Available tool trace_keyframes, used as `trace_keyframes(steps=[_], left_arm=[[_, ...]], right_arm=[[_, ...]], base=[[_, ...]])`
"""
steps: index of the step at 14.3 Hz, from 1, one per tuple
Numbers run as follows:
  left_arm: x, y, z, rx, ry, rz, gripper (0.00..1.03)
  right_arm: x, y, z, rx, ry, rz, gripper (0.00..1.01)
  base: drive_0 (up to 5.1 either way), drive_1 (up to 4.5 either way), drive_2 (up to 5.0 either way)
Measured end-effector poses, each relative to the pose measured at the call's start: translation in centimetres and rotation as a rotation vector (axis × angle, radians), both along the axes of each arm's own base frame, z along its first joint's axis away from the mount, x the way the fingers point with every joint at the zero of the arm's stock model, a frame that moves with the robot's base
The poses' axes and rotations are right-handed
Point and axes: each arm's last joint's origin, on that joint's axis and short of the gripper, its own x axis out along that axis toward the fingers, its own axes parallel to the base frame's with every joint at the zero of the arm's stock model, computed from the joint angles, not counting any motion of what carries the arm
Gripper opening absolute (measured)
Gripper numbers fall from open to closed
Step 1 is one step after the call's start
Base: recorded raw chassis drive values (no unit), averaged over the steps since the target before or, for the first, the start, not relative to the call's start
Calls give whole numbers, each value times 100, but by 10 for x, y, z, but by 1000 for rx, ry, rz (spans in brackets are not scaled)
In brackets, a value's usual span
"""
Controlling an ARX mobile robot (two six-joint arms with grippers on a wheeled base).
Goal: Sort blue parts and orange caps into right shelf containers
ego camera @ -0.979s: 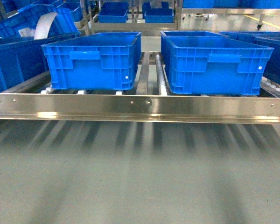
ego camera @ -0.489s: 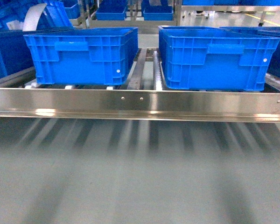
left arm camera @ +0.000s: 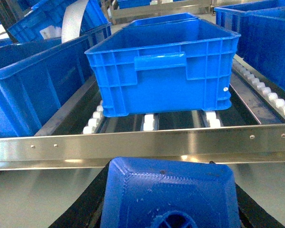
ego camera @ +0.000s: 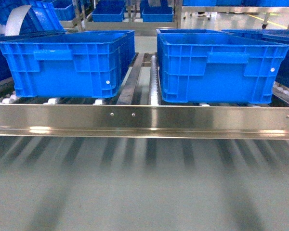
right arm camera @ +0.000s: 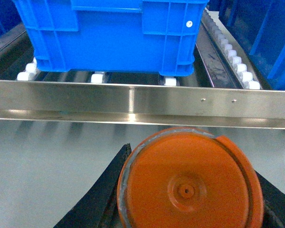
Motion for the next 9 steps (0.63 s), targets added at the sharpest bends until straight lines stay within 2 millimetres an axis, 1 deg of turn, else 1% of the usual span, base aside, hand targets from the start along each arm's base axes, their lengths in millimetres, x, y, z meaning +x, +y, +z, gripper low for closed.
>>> trace_keyframes(steps=[2,9], left_arm=[[0,0,0,0,2,2,44],[0,0,0,0,0,2,44]], right_arm=[[0,0,0,0,2,0,44],[0,0,1,0,-4,1,44]], base=[[258,231,-505],[2,433,-428]])
